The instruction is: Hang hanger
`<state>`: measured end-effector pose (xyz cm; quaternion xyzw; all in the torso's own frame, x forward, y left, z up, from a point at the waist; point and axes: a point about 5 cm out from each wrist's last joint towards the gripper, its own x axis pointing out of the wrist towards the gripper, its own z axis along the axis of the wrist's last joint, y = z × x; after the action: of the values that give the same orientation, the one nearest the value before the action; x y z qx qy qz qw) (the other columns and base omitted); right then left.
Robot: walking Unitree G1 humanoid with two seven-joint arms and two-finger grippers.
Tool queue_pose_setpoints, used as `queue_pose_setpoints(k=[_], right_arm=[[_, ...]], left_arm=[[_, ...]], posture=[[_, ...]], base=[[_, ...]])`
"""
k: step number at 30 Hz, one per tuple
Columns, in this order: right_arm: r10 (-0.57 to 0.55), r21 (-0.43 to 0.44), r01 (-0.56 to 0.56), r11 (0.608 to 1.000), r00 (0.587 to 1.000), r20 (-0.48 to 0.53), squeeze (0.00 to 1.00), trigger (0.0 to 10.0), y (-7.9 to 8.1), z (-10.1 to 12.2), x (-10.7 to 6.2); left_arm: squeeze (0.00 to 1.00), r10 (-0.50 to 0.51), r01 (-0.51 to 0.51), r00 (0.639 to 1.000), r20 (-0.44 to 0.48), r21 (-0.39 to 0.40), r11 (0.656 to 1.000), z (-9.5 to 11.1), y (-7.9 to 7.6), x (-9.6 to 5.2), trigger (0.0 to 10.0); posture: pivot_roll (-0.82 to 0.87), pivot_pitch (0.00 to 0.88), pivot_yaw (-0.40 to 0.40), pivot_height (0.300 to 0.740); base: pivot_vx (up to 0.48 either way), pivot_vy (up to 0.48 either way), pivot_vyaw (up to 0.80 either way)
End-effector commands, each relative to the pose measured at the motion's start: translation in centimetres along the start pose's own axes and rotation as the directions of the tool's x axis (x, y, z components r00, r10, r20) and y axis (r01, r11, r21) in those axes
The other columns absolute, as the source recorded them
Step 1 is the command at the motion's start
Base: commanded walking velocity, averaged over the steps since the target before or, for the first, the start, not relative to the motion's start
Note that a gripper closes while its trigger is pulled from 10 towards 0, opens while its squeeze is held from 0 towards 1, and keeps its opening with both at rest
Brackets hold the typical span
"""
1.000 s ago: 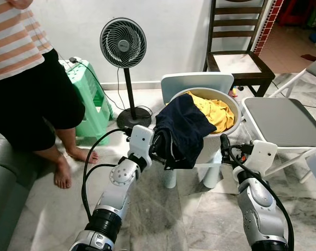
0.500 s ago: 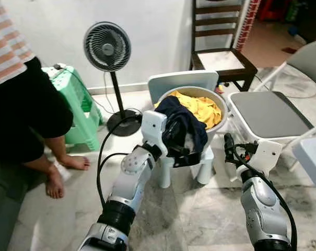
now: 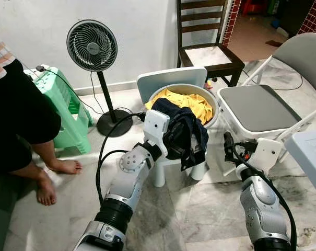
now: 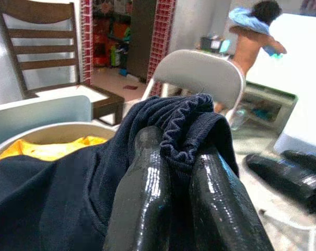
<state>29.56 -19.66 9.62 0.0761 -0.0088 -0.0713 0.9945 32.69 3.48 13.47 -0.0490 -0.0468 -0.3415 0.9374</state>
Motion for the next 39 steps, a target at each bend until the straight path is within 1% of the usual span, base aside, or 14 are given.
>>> queue_pose_setpoints(k=[1, 2, 4, 6, 9, 12, 15, 25, 33, 36, 39], right_arm=[[-0.007, -0.002, 0.007, 1.0, 1.0, 0.004, 0.0, 10.0, -0.1, 0.2, 0.1], [-0.008, -0.002, 0.008, 1.0, 1.0, 0.004, 0.0, 10.0, -0.1, 0.2, 0.0], [-0.01, -0.003, 0.01, 1.0, 1.0, -0.002, 0.0, 10.0, -0.2, 0.1, -0.1], [-0.01, -0.004, 0.01, 1.0, 1.0, -0.005, 0.0, 10.0, -0.2, 0.0, -0.2], [-0.012, -0.005, 0.012, 1.0, 1.0, -0.009, 0.0, 10.0, -0.4, -0.1, -0.2], [-0.012, -0.009, 0.012, 1.0, 1.0, -0.011, 0.0, 10.0, -0.4, -0.1, -0.3], [-0.013, -0.01, 0.013, 1.0, 1.0, -0.014, 0.0, 10.0, -0.5, -0.2, -0.3], [-0.017, -0.012, 0.016, 1.0, 1.0, -0.02, 0.0, 10.0, -0.5, -0.3, -0.5], [-0.019, -0.014, 0.018, 1.0, 1.0, -0.022, 0.0, 10.0, -0.7, -0.3, -0.6], [-0.018, -0.015, 0.018, 1.0, 1.0, -0.023, 0.0, 10.0, -0.6, -0.4, -0.6], [-0.017, -0.016, 0.017, 1.0, 1.0, -0.025, 0.0, 10.0, -0.7, -0.4, -0.6]], left_arm=[[0.0, 0.032, -0.032, 0.998, -0.059, 0.007, 0.999, -1.5, 0.5, -0.8, 10.0], [0.0, 0.031, -0.031, 0.997, -0.066, 0.002, 1.0, -1.7, 0.5, -1.0, 10.0], [0.0, 0.044, -0.044, 0.993, -0.112, 0.006, 0.999, -3.1, 1.0, -2.0, 10.0], [0.0, 0.054, -0.054, 0.988, -0.144, 0.007, 0.999, -3.9, 1.3, -2.6, 10.0], [0.0, 0.075, -0.075, 0.981, -0.179, 0.007, 0.997, -4.7, 1.5, -3.0, 10.0], [0.0, 0.076, -0.07, 0.978, -0.196, 0.035, 0.997, -5.0, 1.5, -3.3, 10.0], [0.0, 0.073, -0.07, 0.977, -0.2, 0.022, 0.997, -5.2, 1.5, -3.3, 10.0], [0.0, 0.056, -0.052, 0.981, -0.188, 0.029, 0.998, -5.1, 1.3, -3.1, 10.0], [0.0, 0.07, -0.065, 0.979, -0.189, 0.028, 0.997, -5.1, 1.2, -2.8, 10.0], [0.0, 0.07, -0.066, 0.979, -0.192, 0.027, 0.997, -5.2, 1.1, -2.9, 10.0], [0.0, 0.072, -0.068, 0.978, -0.198, 0.027, 0.997, -5.2, 1.1, -2.8, 10.0]], posture=[[-0.04, 0.099, 0.028, 0.74], [-0.04, 0.099, 0.028, 0.74], [-0.04, 0.103, 0.027, 0.74], [-0.04, 0.103, 0.026, 0.74], [-0.04, 0.107, 0.023, 0.74], [-0.04, 0.108, 0.022, 0.74], [-0.04, 0.109, 0.021, 0.74], [-0.05, 0.112, 0.025, 0.74], [-0.05, 0.114, 0.022, 0.74], [-0.05, 0.114, 0.021, 0.74], [-0.05, 0.114, 0.021, 0.74]], base=[[0.0, 0.0, -0.8], [0.0, 0.0, -0.8], [0.0, 0.0, -0.8], [0.0, 0.0, -0.8], [0.0, 0.0, -0.8], [0.0, 0.0, -0.8], [0.0, 0.0, -0.8], [0.0, 0.0, -0.8], [0.0, 0.0, -0.8], [0.0, 0.0, -0.41], [-0.28, 0.0, 0.0]])
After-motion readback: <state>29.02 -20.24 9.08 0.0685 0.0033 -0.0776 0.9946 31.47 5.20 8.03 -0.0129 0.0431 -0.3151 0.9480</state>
